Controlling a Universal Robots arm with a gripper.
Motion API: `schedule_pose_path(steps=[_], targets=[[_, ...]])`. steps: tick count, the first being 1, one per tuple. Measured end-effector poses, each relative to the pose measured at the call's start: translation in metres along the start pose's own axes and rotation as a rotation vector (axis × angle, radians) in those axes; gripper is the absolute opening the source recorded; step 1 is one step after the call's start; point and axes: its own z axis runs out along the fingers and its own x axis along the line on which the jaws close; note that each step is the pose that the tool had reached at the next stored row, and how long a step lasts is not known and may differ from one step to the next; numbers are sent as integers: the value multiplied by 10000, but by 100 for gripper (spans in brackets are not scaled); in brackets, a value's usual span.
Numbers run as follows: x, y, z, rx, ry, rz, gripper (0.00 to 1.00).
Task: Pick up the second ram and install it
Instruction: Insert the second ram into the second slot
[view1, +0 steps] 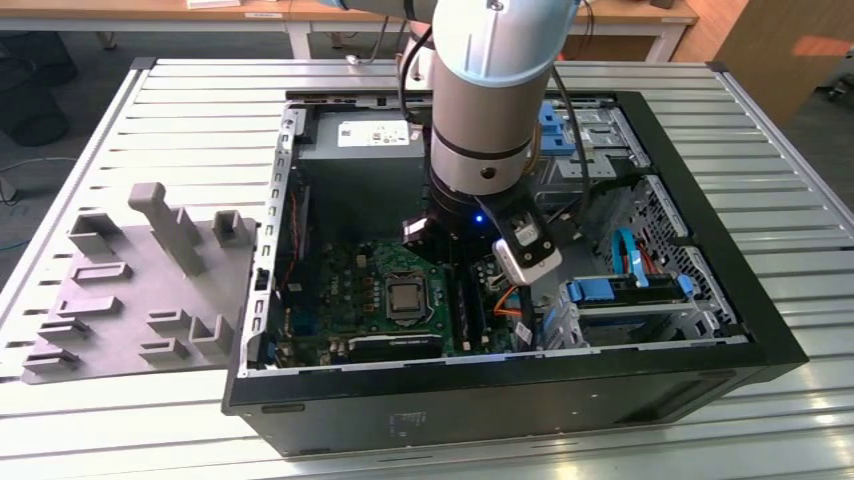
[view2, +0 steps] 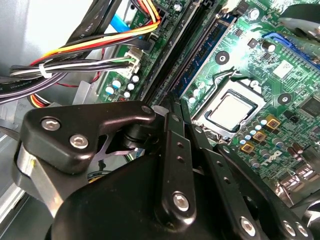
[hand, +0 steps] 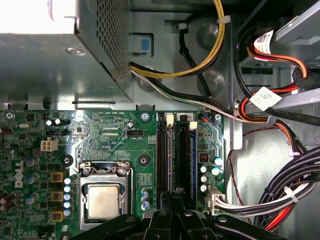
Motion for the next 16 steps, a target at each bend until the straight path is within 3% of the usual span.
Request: schedule_pose_path(steps=[16], targets=[[1,-1,26,-11,1,0,12]])
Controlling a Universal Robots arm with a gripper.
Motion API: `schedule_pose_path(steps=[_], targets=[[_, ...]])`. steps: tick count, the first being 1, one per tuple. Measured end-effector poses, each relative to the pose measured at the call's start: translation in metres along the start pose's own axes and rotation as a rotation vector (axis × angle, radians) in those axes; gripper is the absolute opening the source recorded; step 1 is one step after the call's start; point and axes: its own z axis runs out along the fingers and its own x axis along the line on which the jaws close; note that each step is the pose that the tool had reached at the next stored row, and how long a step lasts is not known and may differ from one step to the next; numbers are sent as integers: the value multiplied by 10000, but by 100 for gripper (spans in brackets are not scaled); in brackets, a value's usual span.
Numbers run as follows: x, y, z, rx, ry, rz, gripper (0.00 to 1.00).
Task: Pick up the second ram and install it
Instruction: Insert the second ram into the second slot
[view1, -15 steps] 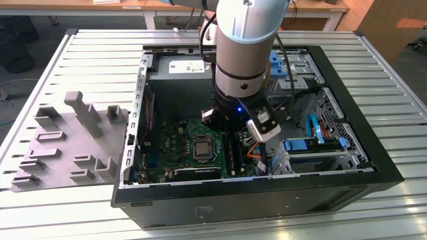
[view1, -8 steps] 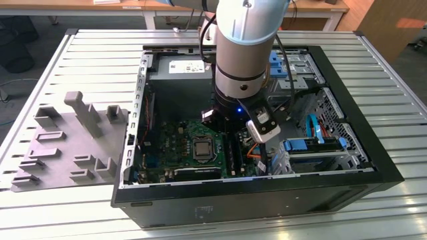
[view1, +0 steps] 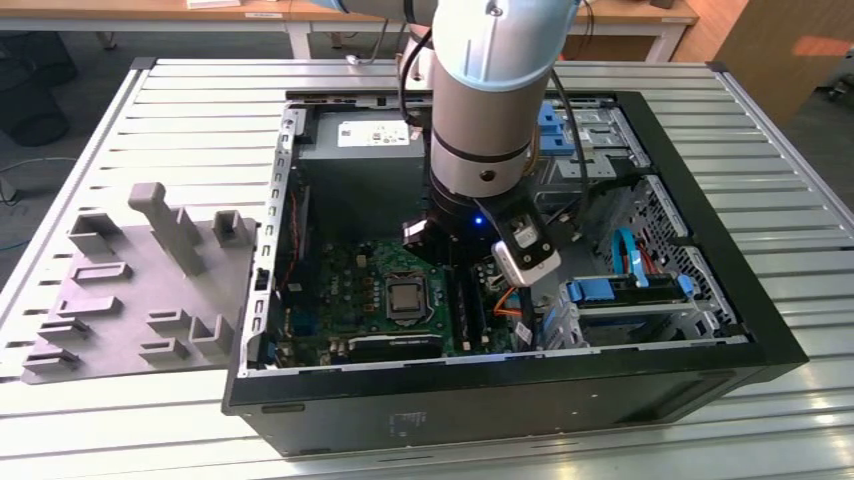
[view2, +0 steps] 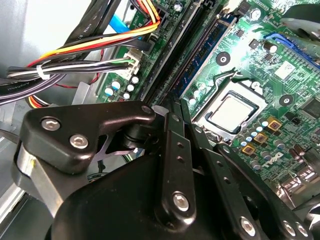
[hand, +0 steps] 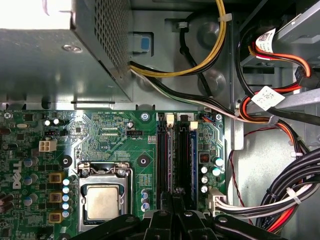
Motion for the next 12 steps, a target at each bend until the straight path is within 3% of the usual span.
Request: schedule_pose_path(steps=[12], targets=[[0,-1,11,-19,-1,1,12]])
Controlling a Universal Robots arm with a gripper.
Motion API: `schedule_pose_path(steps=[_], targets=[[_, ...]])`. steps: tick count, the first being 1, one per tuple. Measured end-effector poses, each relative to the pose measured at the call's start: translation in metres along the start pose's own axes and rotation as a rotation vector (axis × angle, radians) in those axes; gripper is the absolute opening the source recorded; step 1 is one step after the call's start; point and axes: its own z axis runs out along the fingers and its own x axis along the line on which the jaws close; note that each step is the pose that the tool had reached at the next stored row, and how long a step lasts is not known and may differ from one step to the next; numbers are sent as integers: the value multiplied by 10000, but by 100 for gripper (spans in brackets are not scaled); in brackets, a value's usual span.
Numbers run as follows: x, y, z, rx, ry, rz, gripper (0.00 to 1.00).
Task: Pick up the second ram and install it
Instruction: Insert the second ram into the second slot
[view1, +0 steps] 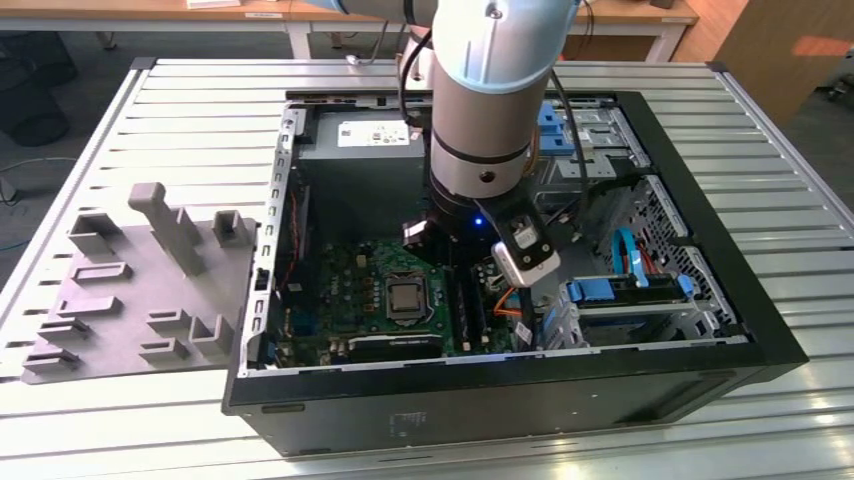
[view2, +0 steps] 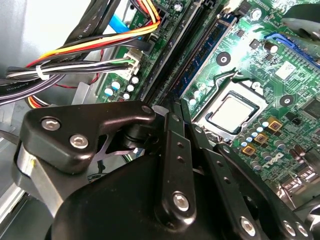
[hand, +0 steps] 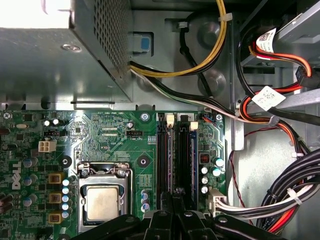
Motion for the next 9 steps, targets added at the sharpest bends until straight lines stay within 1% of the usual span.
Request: schedule_pose_path(steps=[9], targets=[[2,-2,30,-37,1,0,12]])
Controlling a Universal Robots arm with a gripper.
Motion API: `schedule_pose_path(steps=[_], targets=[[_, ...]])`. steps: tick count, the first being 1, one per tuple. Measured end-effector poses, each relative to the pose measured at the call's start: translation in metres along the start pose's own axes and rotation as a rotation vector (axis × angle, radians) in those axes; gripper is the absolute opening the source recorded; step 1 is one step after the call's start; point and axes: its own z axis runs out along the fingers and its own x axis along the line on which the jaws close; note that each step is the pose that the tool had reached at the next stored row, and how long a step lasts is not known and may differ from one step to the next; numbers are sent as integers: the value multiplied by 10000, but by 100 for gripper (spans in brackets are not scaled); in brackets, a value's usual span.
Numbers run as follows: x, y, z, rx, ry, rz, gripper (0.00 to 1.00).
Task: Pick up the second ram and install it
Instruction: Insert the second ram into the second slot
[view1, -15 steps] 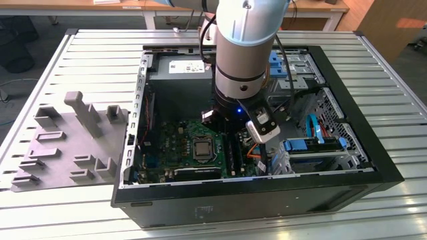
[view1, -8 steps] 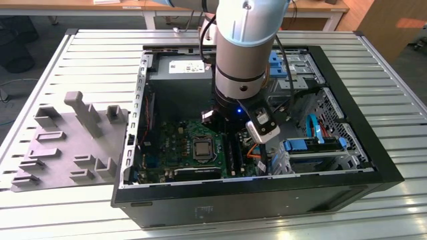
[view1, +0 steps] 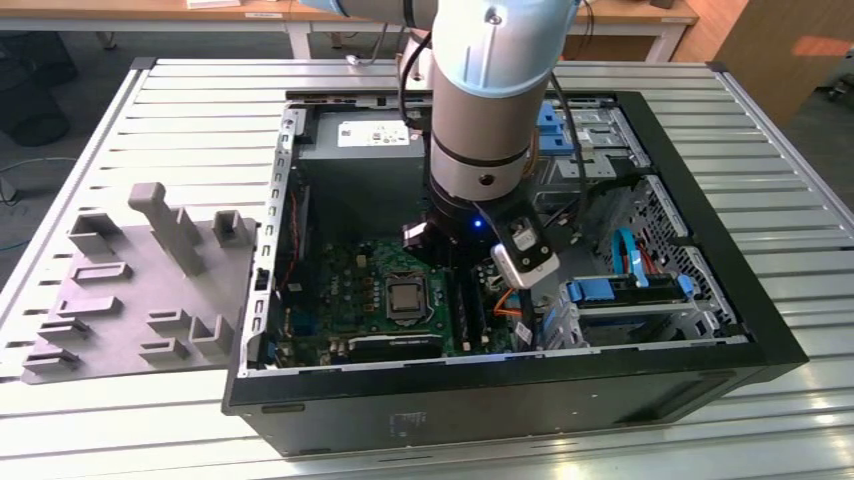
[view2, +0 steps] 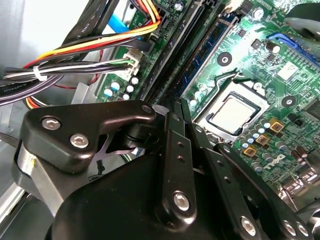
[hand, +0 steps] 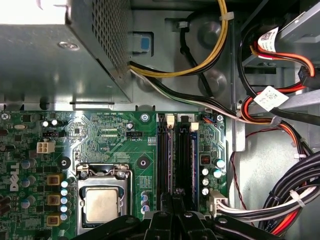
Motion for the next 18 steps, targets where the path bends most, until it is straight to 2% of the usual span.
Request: schedule_pose_path(steps=[18], targets=[[2,-3,38,-6,2,1,12]])
